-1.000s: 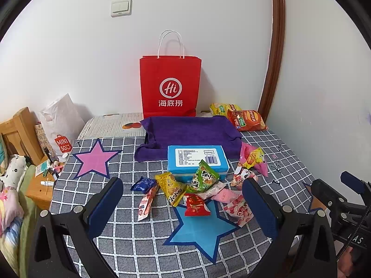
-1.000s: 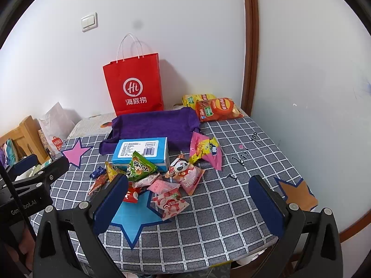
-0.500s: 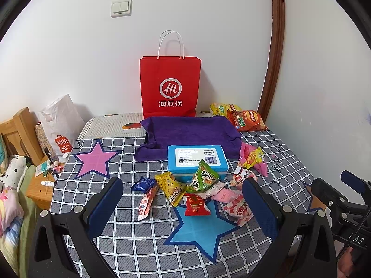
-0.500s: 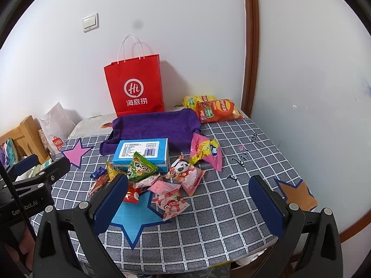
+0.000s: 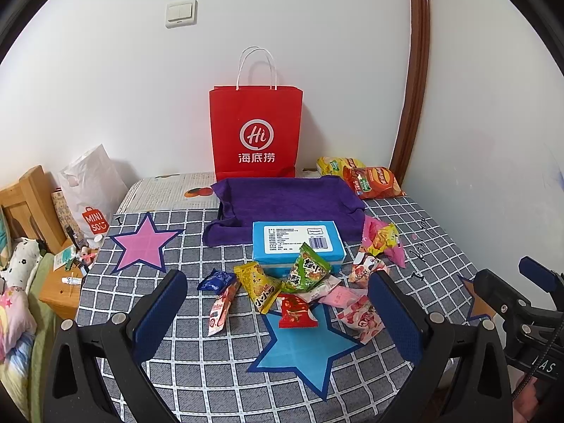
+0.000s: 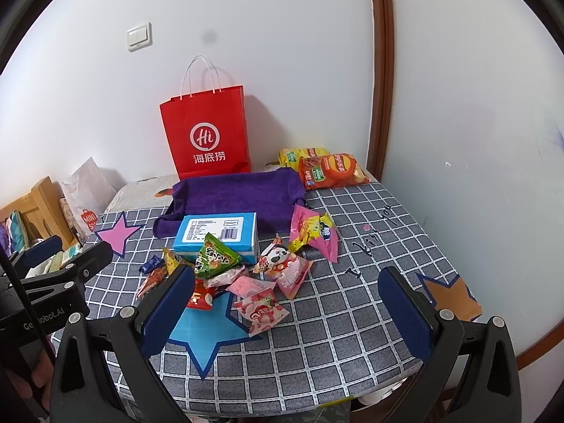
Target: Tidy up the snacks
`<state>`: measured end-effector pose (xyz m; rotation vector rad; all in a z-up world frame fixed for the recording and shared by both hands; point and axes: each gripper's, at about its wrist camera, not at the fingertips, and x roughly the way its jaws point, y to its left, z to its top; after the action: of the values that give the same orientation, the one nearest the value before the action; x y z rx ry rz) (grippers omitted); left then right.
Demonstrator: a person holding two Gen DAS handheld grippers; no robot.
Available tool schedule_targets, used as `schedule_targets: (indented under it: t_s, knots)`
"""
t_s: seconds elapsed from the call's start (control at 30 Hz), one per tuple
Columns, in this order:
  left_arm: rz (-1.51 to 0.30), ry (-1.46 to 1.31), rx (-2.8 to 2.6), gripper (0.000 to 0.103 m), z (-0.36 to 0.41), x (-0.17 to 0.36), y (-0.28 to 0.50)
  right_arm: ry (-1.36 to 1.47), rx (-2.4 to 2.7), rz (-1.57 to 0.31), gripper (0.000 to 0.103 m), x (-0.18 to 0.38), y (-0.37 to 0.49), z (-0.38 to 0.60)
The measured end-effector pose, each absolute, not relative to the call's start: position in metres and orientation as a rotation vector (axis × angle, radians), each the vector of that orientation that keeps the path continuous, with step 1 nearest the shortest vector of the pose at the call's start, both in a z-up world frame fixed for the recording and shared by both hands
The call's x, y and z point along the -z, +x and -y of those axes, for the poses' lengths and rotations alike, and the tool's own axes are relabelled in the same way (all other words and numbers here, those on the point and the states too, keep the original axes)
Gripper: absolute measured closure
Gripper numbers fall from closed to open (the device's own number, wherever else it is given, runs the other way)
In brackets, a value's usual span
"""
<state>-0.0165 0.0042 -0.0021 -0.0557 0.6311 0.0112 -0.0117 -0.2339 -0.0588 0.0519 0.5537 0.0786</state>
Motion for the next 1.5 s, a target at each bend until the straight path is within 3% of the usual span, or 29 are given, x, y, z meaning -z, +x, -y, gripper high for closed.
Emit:
schedule_targets:
  t_s: [0.83, 1.2, 1.5]
  knots:
    - [-0.634, -0.053, -0.018, 0.000, -0.005, 0.005, -0.013, 0.050, -0.086, -0.541, 0.001, 0.058, -0.011, 0.235]
    - [-0.710, -0.078, -0.033, 0.000, -0.020, 0.043, 0.014, 0.079, -0.105, -0.600, 0.001, 0.089, 0.017, 0.239]
    - [-0.832, -0.104, -0.078, 0.002, -0.045, 0.100, 0.052, 0.049, -0.109, -0.739, 0.016, 0.158, 0.065, 0.236]
